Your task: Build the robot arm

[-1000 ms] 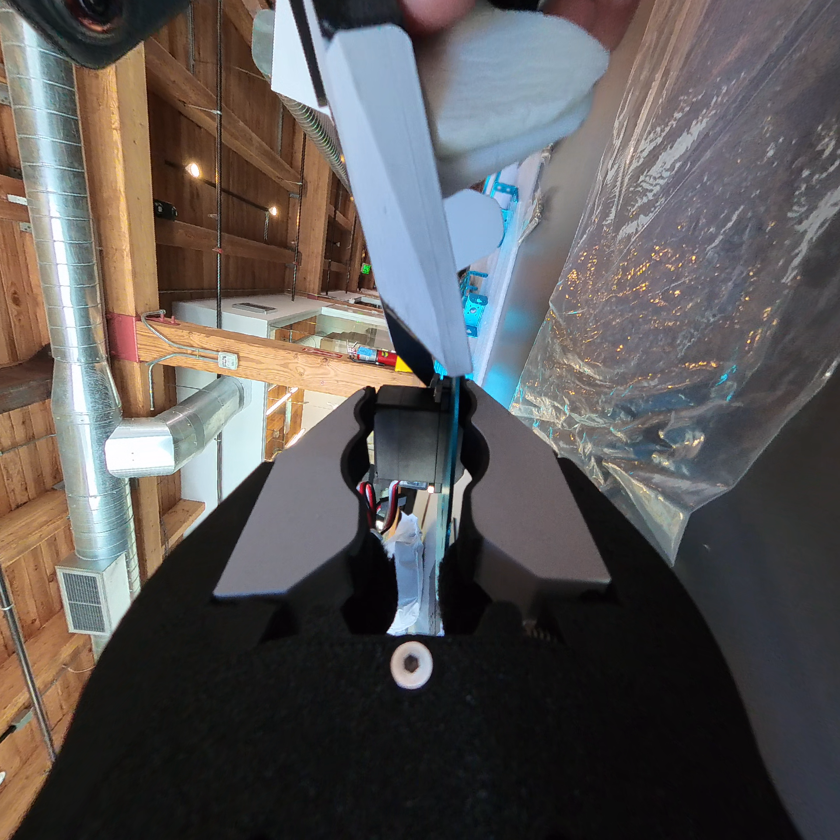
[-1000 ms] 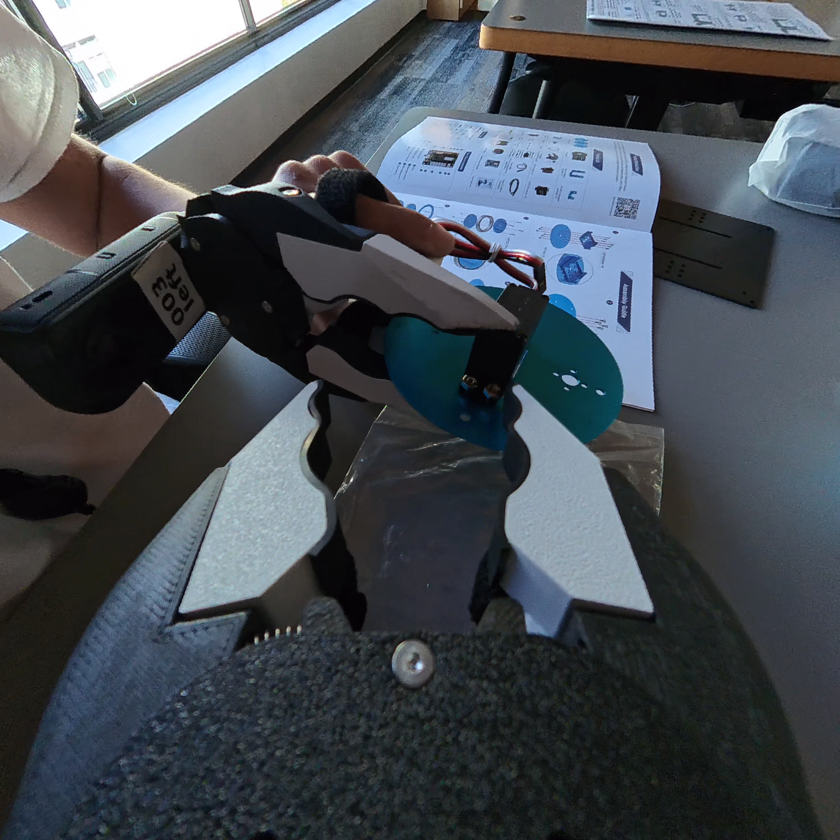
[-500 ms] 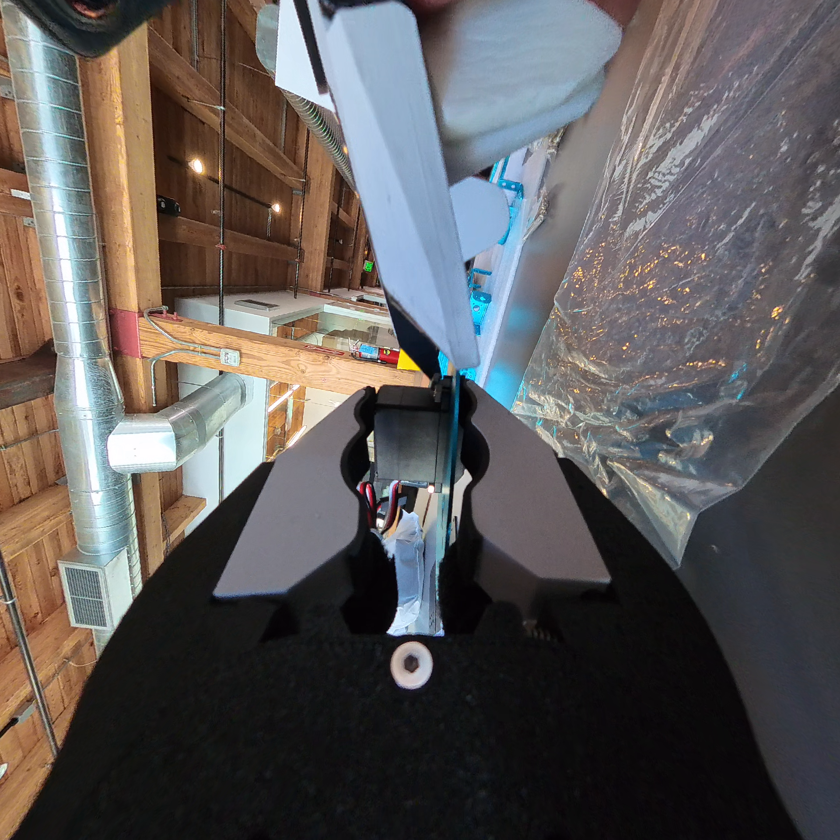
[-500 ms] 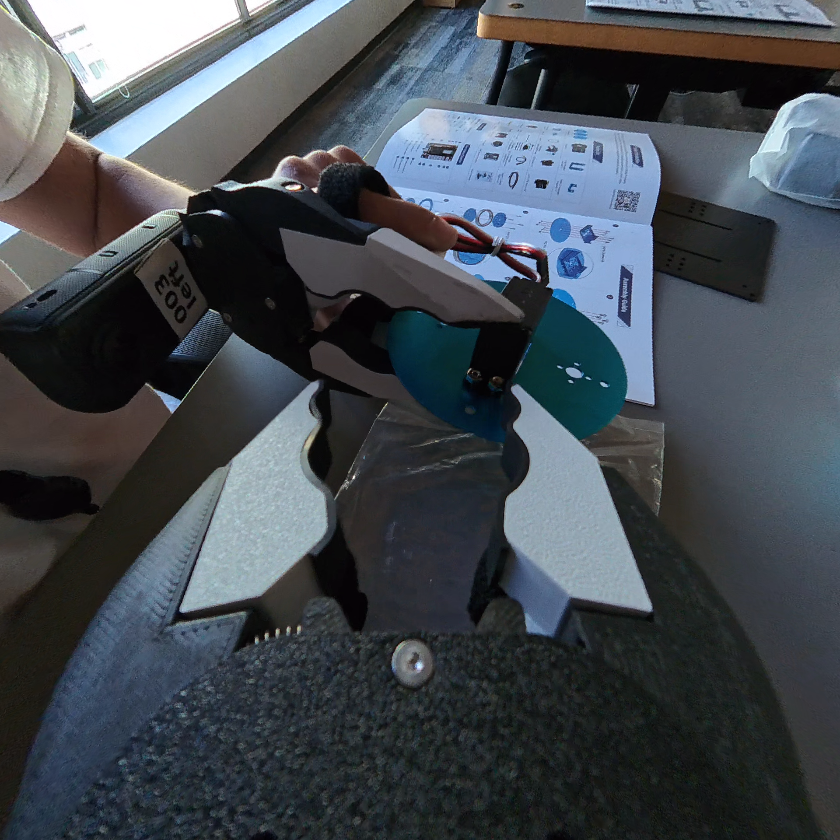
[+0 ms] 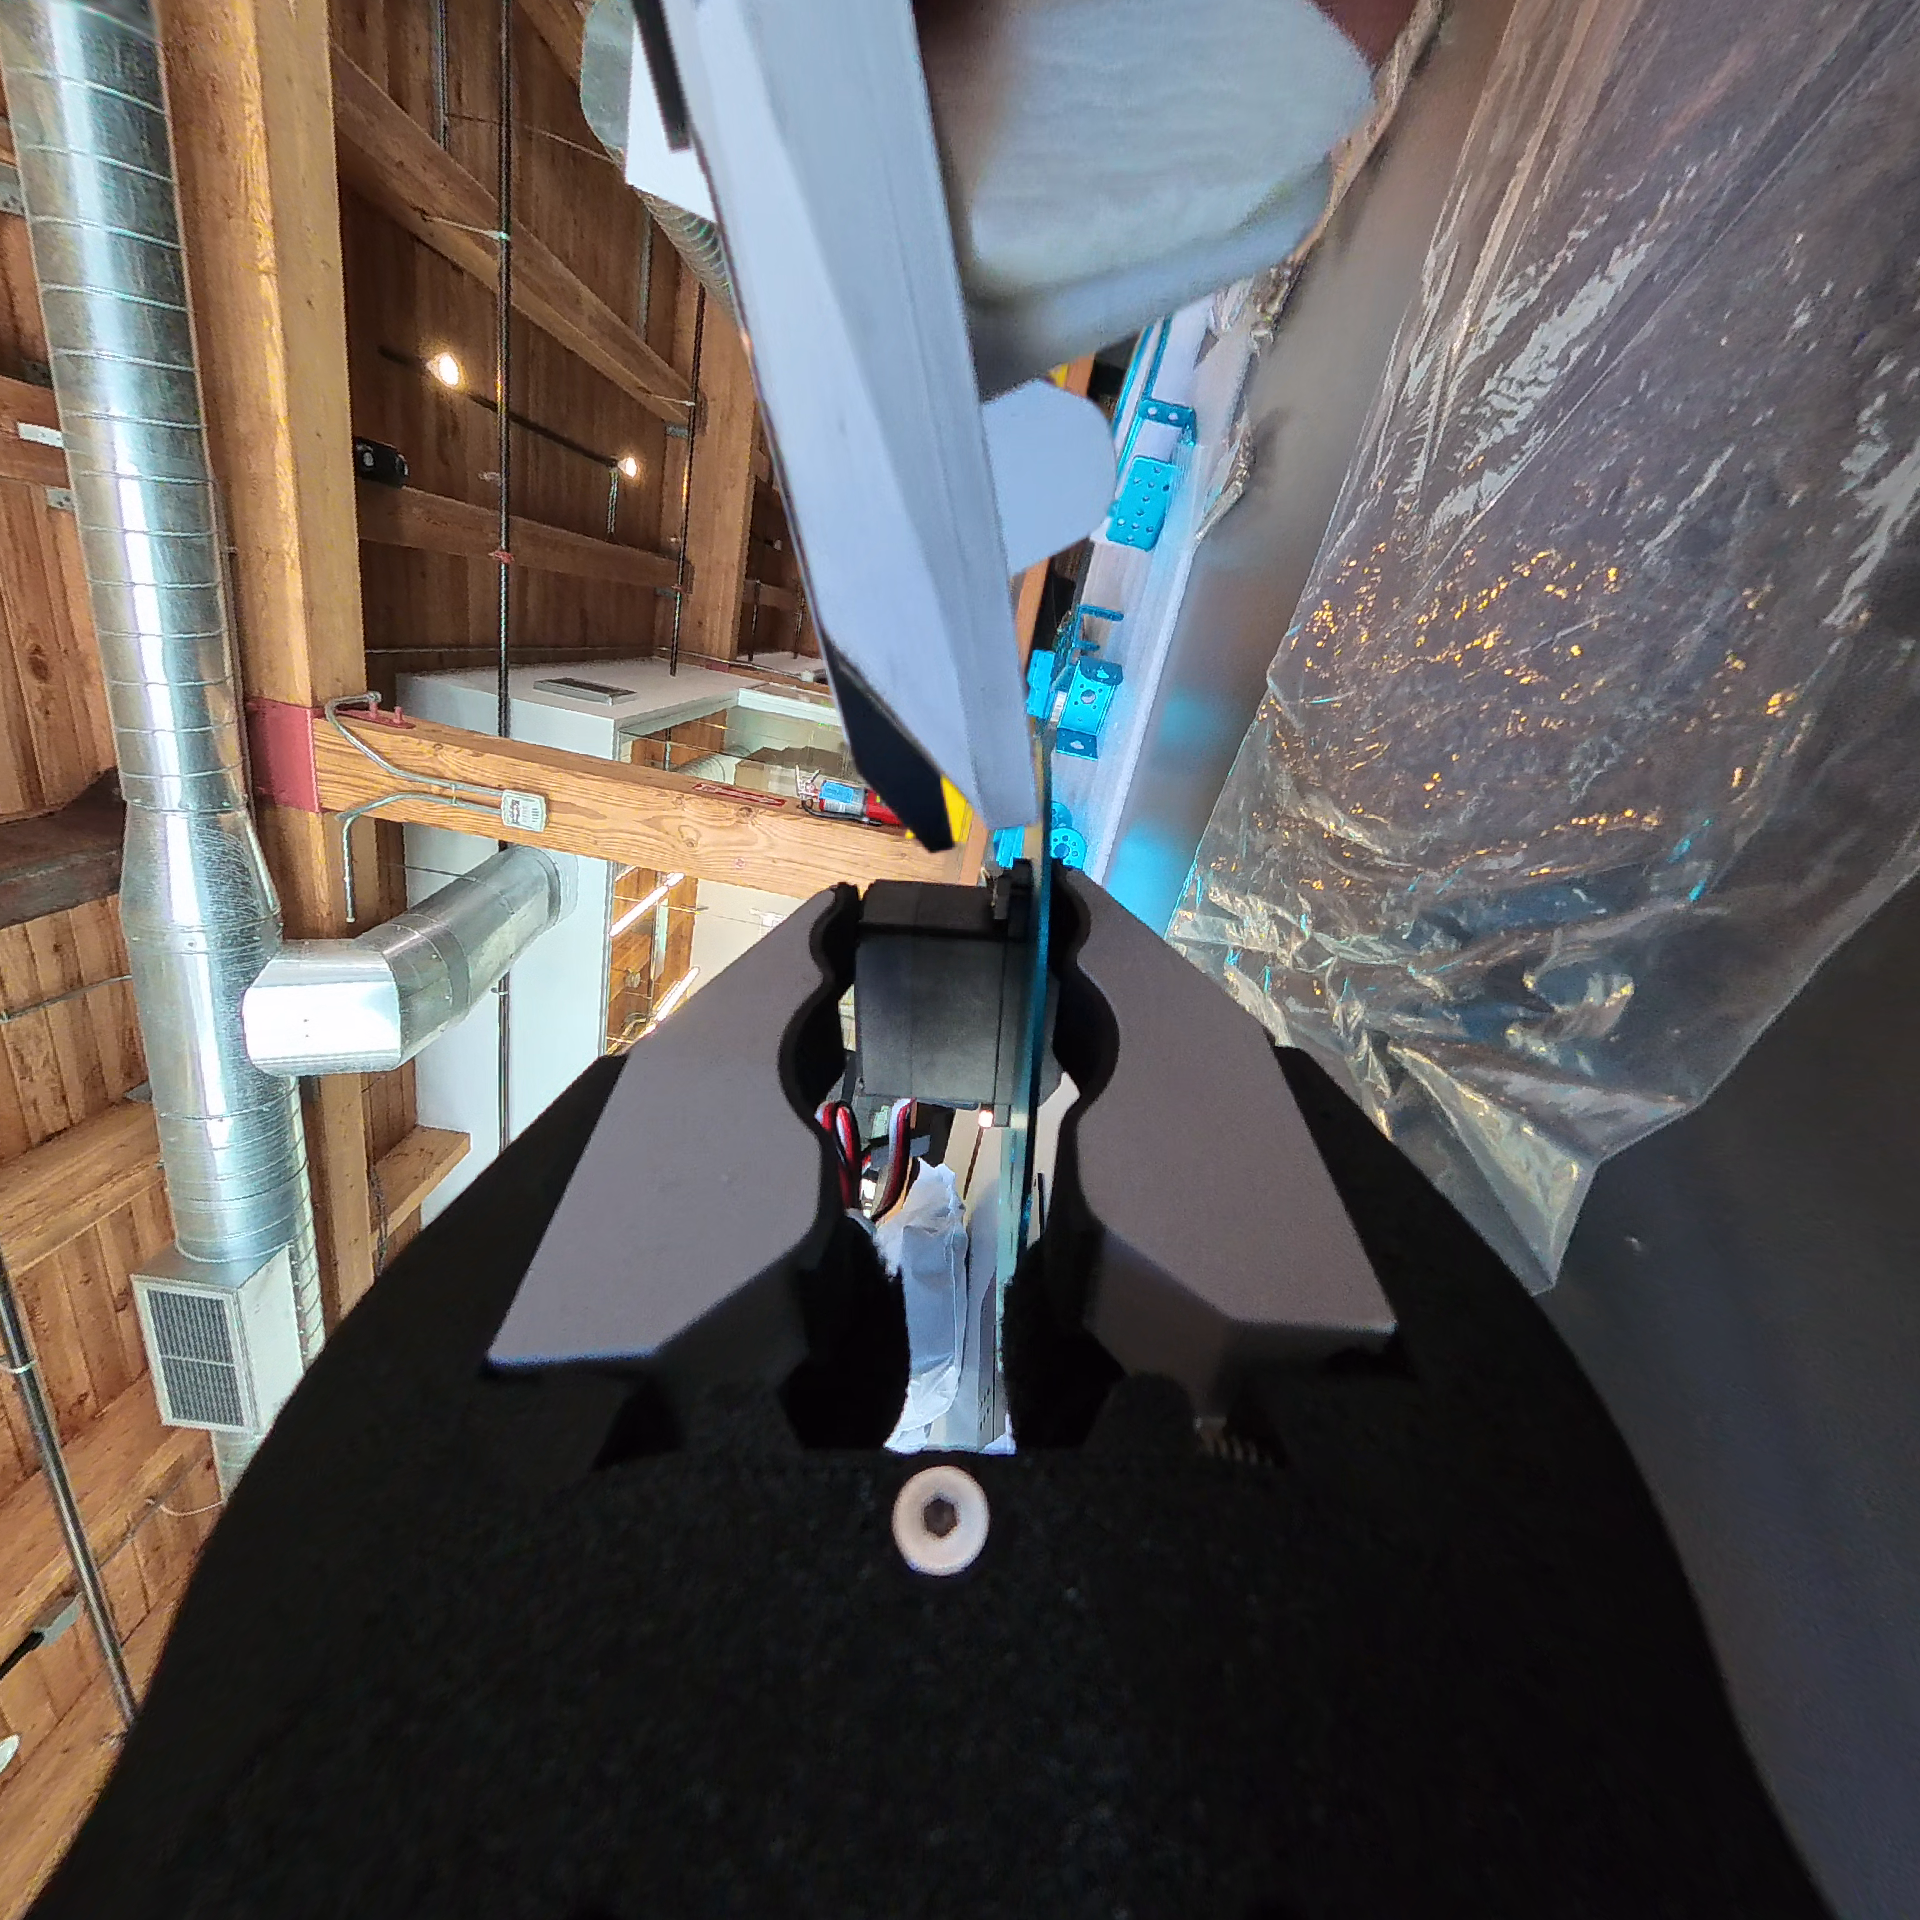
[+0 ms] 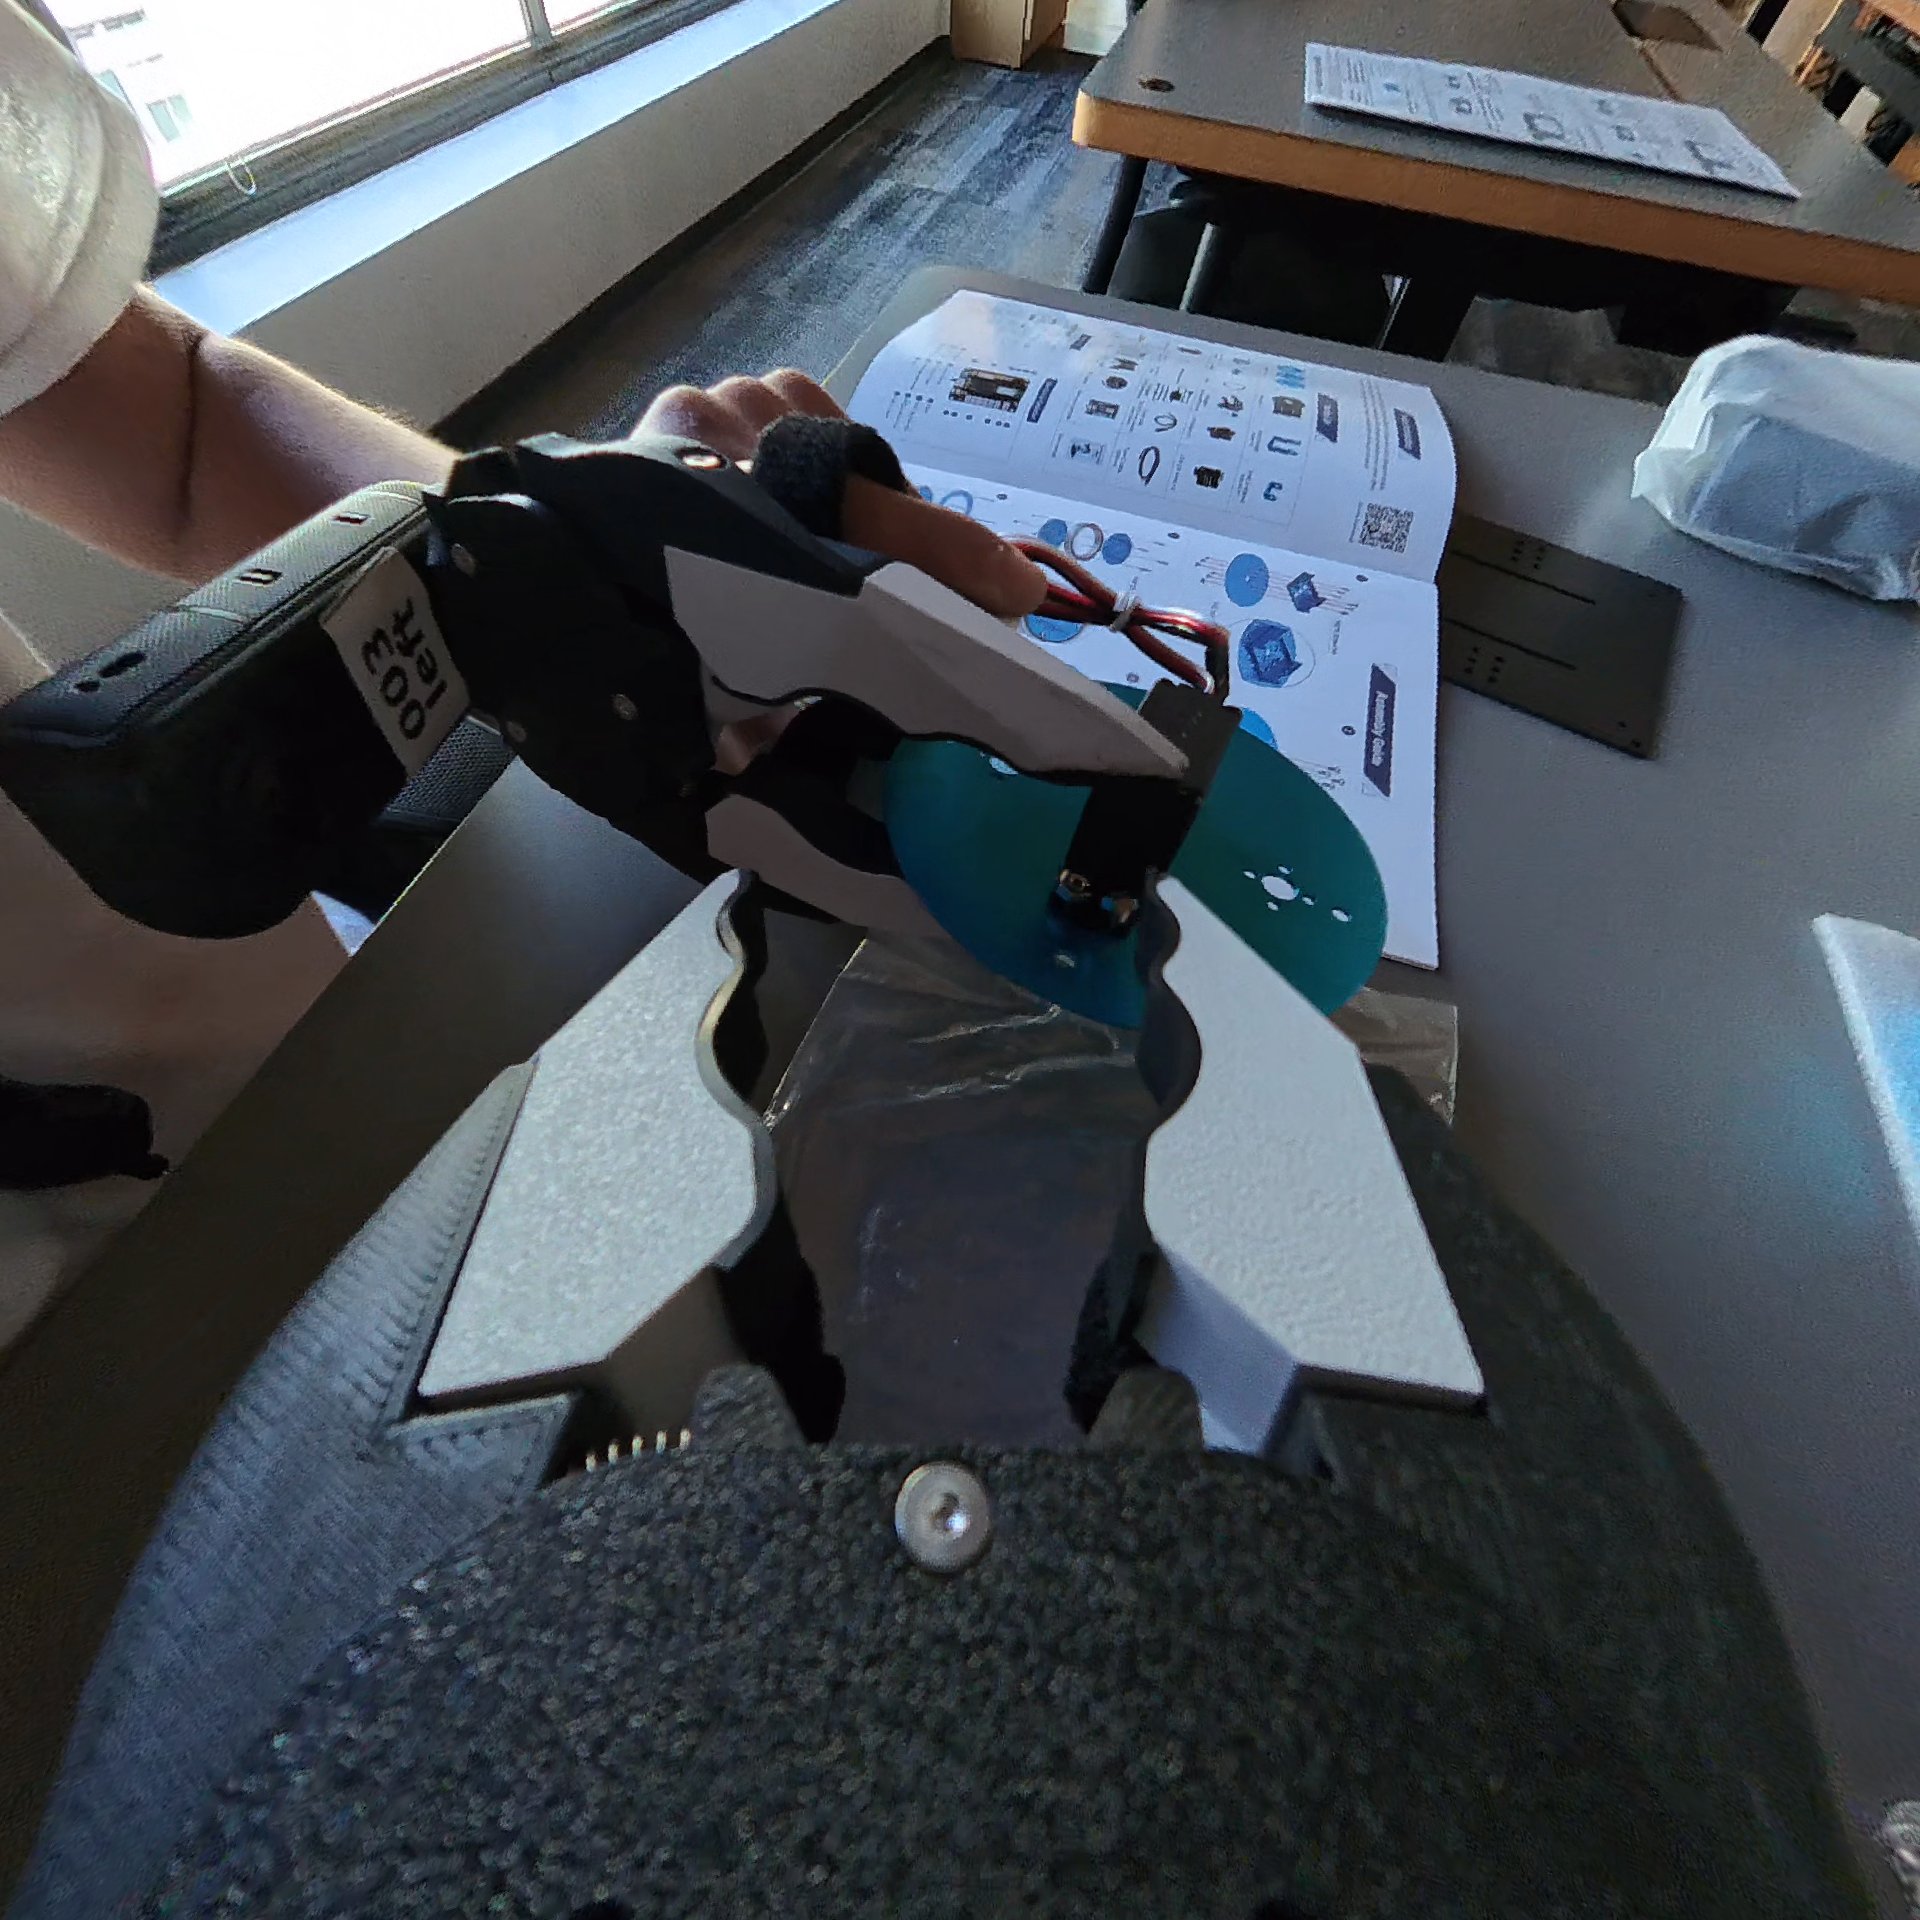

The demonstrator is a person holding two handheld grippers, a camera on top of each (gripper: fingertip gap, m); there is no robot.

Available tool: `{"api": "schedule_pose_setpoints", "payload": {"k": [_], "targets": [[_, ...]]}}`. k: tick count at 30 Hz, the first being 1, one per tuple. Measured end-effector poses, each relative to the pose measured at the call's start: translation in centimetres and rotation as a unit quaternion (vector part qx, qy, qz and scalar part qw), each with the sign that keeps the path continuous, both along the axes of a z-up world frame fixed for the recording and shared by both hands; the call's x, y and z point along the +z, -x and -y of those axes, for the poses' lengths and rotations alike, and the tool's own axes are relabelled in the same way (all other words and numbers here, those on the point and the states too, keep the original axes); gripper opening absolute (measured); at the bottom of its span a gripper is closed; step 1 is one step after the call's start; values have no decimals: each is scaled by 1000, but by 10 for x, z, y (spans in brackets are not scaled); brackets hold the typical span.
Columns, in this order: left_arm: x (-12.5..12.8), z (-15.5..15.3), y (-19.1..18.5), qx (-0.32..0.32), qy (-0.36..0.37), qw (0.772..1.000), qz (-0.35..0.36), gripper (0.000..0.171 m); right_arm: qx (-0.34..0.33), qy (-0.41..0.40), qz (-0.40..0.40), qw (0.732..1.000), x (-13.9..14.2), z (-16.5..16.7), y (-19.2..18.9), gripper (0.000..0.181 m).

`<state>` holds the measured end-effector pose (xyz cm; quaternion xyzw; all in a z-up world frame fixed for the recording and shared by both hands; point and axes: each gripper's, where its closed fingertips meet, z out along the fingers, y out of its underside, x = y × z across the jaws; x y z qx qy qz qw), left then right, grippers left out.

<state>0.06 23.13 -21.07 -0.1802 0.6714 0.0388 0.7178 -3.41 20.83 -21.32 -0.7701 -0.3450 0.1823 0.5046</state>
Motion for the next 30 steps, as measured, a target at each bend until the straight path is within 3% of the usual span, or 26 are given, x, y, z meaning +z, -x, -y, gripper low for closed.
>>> {"api": "schedule_pose_setpoints", "payload": {"k": [30], "targets": [[-2,2,0,-4,-3,1000,-4,35,6,12,9,1000,-9,0,3,72]]}}
